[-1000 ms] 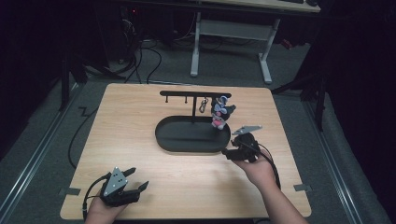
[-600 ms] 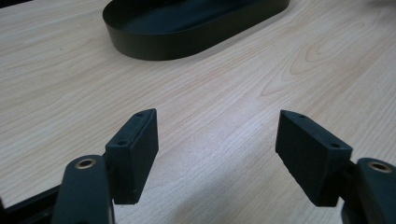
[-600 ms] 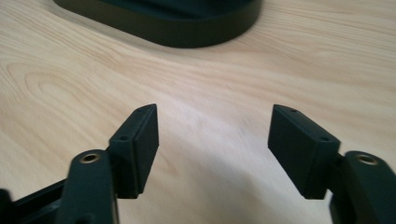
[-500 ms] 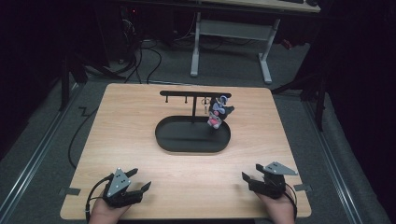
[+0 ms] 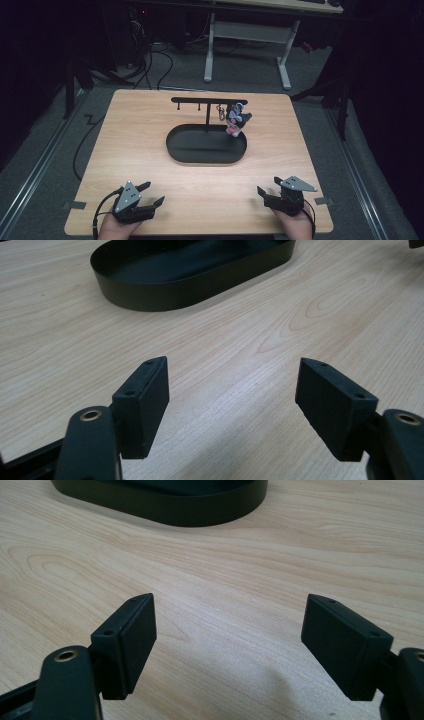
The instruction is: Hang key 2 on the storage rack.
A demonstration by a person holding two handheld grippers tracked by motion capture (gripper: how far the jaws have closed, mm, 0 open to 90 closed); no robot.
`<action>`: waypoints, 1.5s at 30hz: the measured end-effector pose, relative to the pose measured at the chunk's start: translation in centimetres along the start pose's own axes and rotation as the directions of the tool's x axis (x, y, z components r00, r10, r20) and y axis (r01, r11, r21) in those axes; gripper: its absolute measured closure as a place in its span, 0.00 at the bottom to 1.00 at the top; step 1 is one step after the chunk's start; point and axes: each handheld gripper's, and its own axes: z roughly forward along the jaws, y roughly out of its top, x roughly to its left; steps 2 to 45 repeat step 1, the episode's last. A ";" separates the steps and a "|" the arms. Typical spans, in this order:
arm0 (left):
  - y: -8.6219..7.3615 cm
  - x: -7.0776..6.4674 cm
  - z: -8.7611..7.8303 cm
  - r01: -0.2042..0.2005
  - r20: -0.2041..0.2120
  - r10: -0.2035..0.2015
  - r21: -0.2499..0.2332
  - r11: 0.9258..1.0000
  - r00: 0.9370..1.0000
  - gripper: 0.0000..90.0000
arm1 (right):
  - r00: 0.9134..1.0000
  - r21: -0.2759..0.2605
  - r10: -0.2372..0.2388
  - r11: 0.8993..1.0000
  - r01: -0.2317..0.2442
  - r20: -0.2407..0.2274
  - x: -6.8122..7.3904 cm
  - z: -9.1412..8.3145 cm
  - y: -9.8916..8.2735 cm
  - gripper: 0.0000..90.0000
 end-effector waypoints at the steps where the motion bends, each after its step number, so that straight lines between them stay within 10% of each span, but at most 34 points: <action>1: 0.0 0.1 -0.1 0.001 -0.001 -0.001 -0.001 1.000 1.000 0.34 | 1.000 -0.002 0.003 1.000 -0.003 0.004 0.1 0.0 0.0 0.25; 45: 0.0 0.1 -0.1 0.001 -0.001 -0.001 -0.001 1.000 1.000 0.34 | 1.000 -0.002 0.003 1.000 -0.003 0.004 0.1 0.0 0.0 0.25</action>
